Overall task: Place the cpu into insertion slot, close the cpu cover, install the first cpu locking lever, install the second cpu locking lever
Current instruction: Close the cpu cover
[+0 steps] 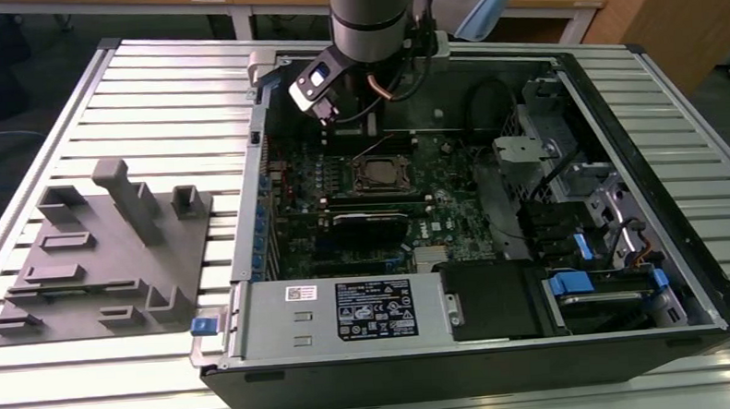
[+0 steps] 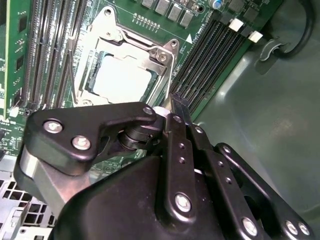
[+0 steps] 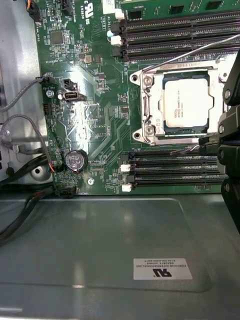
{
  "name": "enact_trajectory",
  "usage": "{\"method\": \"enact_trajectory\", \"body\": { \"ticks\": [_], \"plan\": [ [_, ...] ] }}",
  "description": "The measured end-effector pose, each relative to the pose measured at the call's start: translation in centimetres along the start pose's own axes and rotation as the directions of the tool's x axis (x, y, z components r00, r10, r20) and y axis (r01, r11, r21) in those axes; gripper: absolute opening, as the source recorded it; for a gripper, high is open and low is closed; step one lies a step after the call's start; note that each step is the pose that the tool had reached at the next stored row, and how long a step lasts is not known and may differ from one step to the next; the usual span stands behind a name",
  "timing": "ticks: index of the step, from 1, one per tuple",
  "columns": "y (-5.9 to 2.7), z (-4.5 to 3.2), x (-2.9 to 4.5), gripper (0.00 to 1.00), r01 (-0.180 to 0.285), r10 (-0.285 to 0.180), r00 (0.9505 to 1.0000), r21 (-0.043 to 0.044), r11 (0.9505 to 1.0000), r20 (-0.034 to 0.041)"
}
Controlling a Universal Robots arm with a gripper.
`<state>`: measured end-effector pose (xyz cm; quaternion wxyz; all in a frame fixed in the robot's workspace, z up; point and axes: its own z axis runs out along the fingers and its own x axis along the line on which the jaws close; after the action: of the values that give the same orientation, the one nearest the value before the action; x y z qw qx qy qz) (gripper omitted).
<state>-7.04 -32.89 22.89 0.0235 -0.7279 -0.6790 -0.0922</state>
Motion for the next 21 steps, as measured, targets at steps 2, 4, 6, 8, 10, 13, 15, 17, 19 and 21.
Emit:
{"method": "enact_trajectory", "body": {
  "ticks": [2, 4, 6, 8, 10, 13, 15, 17, 19, 21],
  "plan": [
    [-0.01, 0.08, 0.11, 0.11, 0.000, 0.000, 1.0000, -0.0002, 1.0000, 0.0004],
    [-0.03, 0.15, 0.20, 0.11, 0.000, 0.000, 1.0000, -0.0002, 1.0000, 0.0014],
    [-0.04, 0.23, 0.28, 0.11, 0.001, -0.001, 1.0000, -0.0003, 1.0000, 0.0035],
    [-0.06, 0.33, 0.39, 0.11, 0.001, -0.001, 1.0000, -0.0005, 1.0000, 0.0067],
    [-0.07, 0.42, 0.50, 0.11, 0.001, -0.001, 0.9999, -0.0008, 1.0000, 0.0101],
    [-0.06, 0.55, 0.68, 0.11, 0.002, -0.002, 0.9998, -0.0013, 1.0000, 0.0173],
    [-0.03, 0.62, 0.79, 0.11, 0.002, -0.002, 0.9997, -0.0016, 1.0000, 0.0223],
    [0.02, 0.67, 0.87, 0.11, 0.003, -0.003, 0.9996, -0.0020, 1.0000, 0.0278],
    [0.07, 0.70, 0.92, 0.11, 0.004, -0.004, 0.9994, -0.0024, 1.0000, 0.0344],
    [0.08, 0.71, 0.95, 0.11, 0.004, -0.004, 0.9992, -0.0029, 1.0000, 0.0403]
  ]
}}
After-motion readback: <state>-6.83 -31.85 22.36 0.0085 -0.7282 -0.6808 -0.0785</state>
